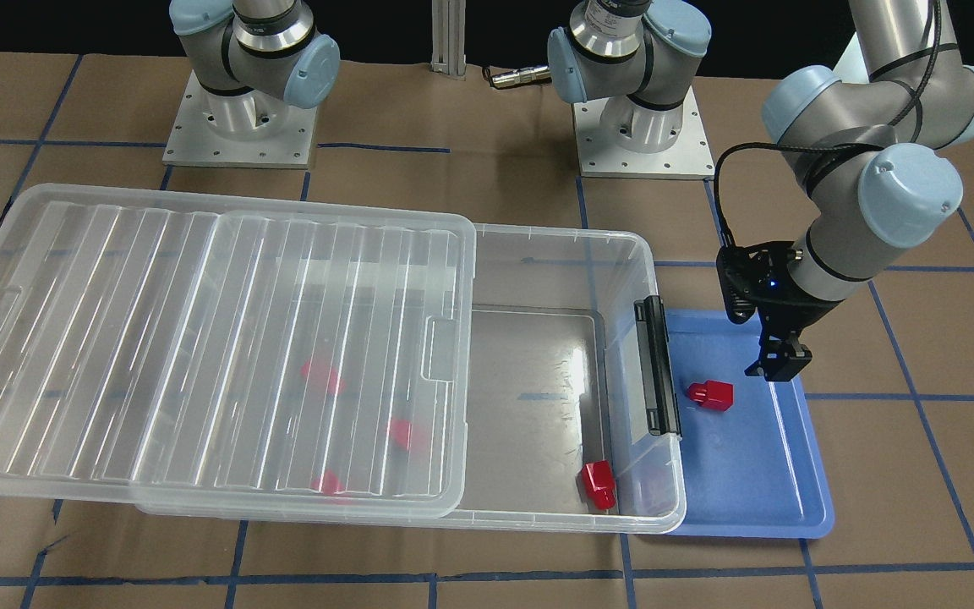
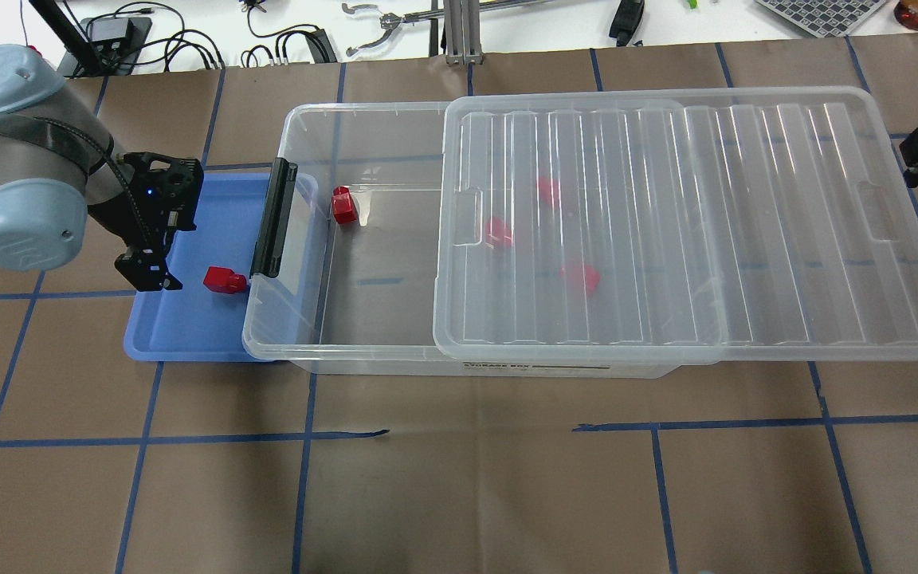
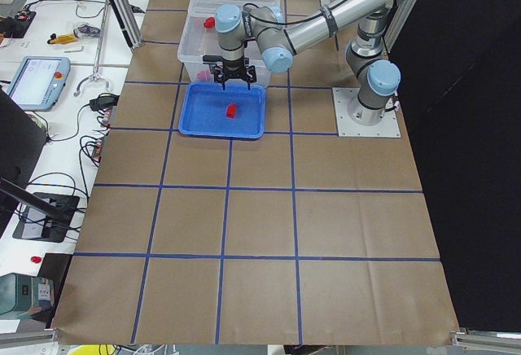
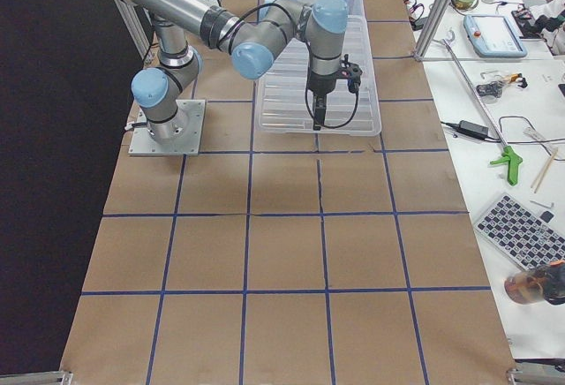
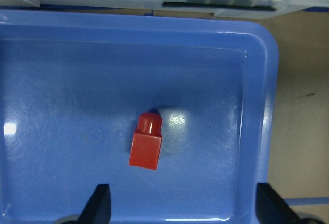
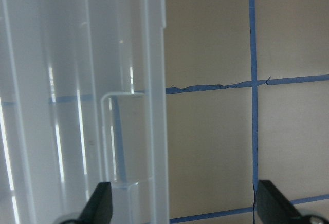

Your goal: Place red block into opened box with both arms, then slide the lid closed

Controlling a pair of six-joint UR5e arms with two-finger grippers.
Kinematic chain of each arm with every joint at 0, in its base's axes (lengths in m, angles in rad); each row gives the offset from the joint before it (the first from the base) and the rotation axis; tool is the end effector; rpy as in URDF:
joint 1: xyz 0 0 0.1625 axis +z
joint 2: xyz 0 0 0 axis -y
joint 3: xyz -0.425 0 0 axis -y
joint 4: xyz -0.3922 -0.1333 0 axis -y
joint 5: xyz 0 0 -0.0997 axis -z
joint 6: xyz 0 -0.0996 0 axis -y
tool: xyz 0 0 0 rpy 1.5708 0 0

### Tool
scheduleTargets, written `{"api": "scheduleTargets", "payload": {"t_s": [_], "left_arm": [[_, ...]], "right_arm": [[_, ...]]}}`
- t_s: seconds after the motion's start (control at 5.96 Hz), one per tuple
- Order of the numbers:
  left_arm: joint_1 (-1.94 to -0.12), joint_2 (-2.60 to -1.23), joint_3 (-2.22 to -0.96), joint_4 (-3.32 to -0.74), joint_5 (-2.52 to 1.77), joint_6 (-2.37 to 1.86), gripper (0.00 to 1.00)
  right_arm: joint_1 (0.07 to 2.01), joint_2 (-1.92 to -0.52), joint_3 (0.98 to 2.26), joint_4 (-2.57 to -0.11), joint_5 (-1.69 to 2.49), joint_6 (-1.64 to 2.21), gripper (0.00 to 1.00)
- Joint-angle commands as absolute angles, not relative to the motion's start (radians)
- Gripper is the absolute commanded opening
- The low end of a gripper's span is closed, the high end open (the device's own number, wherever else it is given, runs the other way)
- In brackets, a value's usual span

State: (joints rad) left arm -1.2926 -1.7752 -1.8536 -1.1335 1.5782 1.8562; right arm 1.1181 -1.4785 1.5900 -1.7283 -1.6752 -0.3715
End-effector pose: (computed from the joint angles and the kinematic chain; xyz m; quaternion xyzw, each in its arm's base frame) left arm 0.0174 -0.5436 0.2906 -0.7095 -0.7043 -0.0153 0.0201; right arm -0.1226 -0.5332 0.4477 -0.0417 -0.9975 0.0002 0.0570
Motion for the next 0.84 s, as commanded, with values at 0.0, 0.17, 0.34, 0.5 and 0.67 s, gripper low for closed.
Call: {"api": "scheduleTargets", "payload": {"t_s": [0.0, 0.17, 0.34, 0.5, 0.67], "left_arm": [[-1.284, -1.862, -1.85, -1.059, 1.578, 1.894, 0.98], [-1.281, -1.894, -1.868, -0.999, 1.574, 1.896, 0.98], [-1.281, -1.932, -1.861, -0.986, 1.571, 1.907, 0.98], [-1.282, -1.966, -1.868, -0.954, 1.569, 1.934, 0.98], [-1.281, -1.976, -1.871, -0.945, 1.568, 1.945, 0.97]], "right_arm": [[1.254, -1.476, 1.423, -1.515, -1.604, -0.158, 1.0], [1.309, -1.477, 1.39, -1.472, -1.589, -0.084, 1.0], [1.392, -1.485, 1.385, -1.462, -1.592, 0.002, 1.0], [1.492, -1.496, 1.388, -1.425, -1.592, 0.082, 1.0], [1.544, -1.494, 1.391, -1.417, -1.591, 0.139, 1.0]]}}
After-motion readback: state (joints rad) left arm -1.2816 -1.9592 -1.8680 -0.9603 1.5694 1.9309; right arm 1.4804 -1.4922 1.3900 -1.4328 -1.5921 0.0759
